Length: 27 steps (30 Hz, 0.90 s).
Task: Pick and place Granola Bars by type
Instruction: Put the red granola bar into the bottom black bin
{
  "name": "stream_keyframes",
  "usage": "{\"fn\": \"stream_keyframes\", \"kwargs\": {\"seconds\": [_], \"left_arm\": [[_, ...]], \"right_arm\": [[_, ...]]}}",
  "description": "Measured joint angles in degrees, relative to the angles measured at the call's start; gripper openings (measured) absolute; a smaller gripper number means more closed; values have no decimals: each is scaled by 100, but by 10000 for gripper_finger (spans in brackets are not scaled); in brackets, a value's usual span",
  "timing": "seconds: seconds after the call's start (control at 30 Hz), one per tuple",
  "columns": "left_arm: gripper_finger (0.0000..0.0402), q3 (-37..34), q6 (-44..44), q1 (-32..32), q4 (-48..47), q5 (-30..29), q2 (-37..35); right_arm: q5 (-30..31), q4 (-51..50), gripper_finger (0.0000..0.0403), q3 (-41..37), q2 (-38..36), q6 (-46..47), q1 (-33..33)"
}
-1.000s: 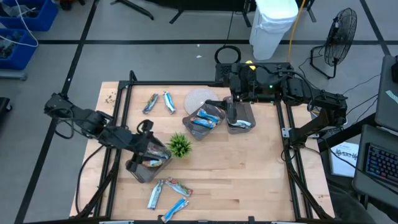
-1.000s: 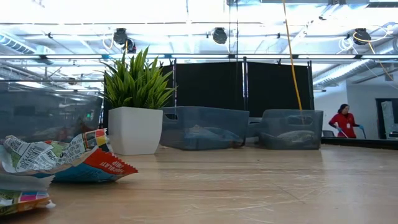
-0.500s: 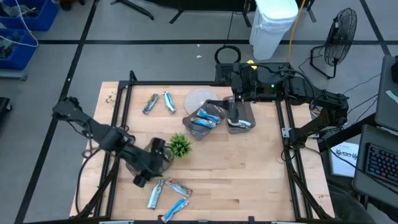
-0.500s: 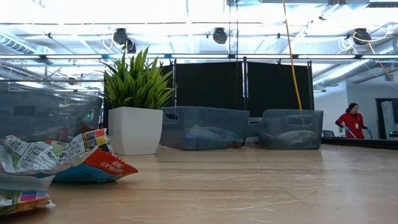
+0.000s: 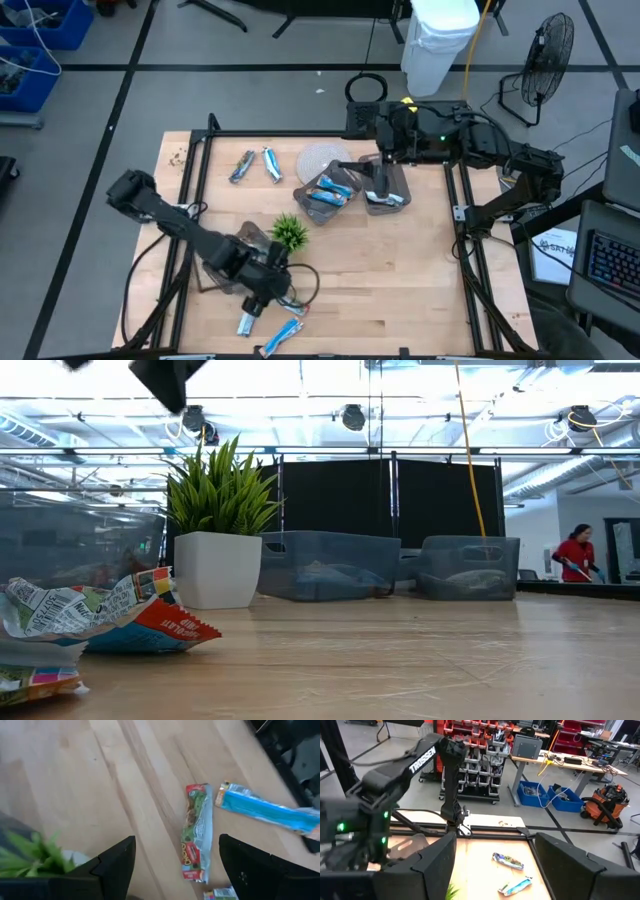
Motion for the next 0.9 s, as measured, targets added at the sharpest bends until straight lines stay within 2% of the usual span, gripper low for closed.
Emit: {"fn": "stream_keyframes", "kwargs": {"seconds": [0.3, 0.7, 0.9], "left_arm": [[287, -2, 107, 355, 166, 690, 800], [290, -2, 54, 394, 710, 875, 1324], [290, -2, -44, 397, 956, 1195, 1690]], "right_arm": [[-13, -5, 263, 0, -13, -173, 0], [-17, -83, 263, 0, -70, -276, 2], [-20, -96, 263, 0, -149, -278, 2]]}}
